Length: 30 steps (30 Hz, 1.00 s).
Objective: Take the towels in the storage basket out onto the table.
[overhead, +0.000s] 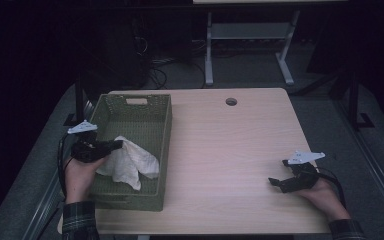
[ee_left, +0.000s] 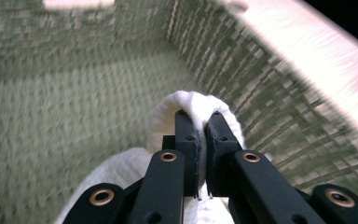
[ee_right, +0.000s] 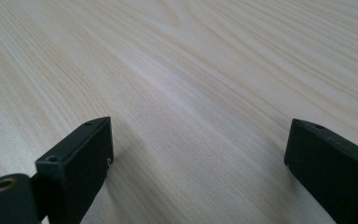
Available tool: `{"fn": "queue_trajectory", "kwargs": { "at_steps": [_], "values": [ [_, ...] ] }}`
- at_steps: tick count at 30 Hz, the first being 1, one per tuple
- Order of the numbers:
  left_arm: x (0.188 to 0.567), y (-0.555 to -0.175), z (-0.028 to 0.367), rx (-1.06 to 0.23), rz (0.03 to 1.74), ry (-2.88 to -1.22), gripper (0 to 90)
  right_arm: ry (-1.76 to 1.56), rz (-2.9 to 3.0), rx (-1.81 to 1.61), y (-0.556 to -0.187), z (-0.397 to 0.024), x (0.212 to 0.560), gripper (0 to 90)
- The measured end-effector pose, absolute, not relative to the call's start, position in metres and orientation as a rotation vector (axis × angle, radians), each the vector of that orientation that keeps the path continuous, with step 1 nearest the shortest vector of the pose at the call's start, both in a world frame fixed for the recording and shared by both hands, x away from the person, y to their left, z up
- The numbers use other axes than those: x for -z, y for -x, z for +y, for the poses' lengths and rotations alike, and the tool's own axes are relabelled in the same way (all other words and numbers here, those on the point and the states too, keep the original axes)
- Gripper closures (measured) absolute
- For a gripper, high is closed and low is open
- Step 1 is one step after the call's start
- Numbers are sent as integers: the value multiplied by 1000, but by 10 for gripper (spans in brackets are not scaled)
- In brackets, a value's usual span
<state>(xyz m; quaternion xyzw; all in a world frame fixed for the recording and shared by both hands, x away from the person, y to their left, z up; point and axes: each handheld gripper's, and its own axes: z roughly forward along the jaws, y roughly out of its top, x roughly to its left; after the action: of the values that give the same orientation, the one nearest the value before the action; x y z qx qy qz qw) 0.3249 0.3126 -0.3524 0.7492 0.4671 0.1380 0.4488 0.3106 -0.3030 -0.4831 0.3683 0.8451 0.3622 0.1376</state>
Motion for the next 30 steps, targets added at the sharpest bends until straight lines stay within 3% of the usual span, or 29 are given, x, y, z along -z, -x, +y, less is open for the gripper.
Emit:
{"fn": "queue_trajectory", "kwargs": {
  "at_steps": [9,30],
  "values": [
    [324,-318,307,-398,1044,-1782,852,-1068,2443,-1047,-311,-303,483,76],
    [266,-323,282,-394,858,-1709,854,-1076,2438,-1047,-311,-302,483,76]
  ]
}}
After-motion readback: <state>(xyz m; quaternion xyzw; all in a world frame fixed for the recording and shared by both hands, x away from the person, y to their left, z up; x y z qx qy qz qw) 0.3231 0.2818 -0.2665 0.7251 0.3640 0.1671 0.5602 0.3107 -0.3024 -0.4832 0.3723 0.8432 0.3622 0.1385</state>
